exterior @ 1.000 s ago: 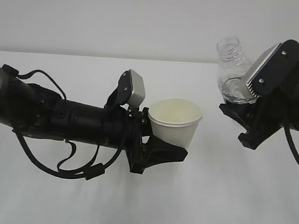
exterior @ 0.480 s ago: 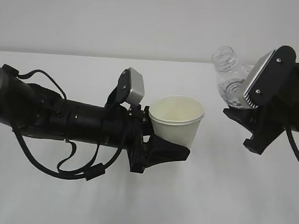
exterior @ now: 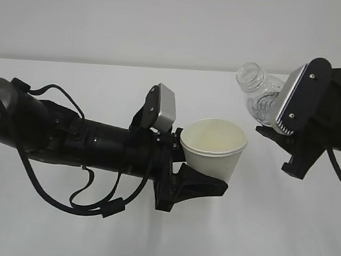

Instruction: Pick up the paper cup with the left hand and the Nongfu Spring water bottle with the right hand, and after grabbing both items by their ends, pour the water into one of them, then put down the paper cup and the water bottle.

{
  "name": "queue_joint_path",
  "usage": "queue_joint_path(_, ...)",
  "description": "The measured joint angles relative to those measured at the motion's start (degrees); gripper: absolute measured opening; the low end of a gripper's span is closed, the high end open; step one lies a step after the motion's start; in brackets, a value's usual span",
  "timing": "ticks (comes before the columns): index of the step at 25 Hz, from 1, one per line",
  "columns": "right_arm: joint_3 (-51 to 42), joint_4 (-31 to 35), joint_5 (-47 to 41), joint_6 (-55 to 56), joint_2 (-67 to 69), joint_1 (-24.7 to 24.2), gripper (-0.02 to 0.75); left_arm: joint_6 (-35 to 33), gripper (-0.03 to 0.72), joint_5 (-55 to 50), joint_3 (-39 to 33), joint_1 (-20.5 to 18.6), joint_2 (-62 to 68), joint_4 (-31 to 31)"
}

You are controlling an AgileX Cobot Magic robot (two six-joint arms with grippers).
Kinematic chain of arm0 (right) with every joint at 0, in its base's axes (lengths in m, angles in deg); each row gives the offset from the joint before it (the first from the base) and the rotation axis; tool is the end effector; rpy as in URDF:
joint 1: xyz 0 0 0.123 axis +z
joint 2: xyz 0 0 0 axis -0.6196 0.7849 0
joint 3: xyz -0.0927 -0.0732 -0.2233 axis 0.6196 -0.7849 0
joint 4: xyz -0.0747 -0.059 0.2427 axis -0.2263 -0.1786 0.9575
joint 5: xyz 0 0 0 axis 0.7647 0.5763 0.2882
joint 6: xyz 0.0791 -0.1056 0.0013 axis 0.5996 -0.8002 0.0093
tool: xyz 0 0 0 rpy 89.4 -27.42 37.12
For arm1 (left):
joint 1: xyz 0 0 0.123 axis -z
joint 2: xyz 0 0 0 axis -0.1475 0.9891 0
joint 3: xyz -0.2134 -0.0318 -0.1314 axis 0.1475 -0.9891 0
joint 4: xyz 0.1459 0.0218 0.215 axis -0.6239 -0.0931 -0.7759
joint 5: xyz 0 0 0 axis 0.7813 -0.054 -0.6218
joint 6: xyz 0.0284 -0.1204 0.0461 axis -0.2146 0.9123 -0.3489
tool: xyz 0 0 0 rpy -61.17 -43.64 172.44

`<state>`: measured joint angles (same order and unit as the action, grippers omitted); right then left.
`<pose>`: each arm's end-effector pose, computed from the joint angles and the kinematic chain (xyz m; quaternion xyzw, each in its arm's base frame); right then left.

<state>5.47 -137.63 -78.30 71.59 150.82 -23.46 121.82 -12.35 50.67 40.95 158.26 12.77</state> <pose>0.3065 0.1003 0.1618 -0.5329 0.6887 -0.1143 0.4782 0.2692 -0.2951 0.0862 0.5151 0.6000 -0.4457 0.4196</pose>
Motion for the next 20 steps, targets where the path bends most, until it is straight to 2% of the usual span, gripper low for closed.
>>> queue_joint_path(20, 0.0, 0.0, -0.1, -11.6, 0.0, 0.0, 0.449, -1.4, 0.452, 0.1, 0.0, 0.1, 0.0, -0.6)
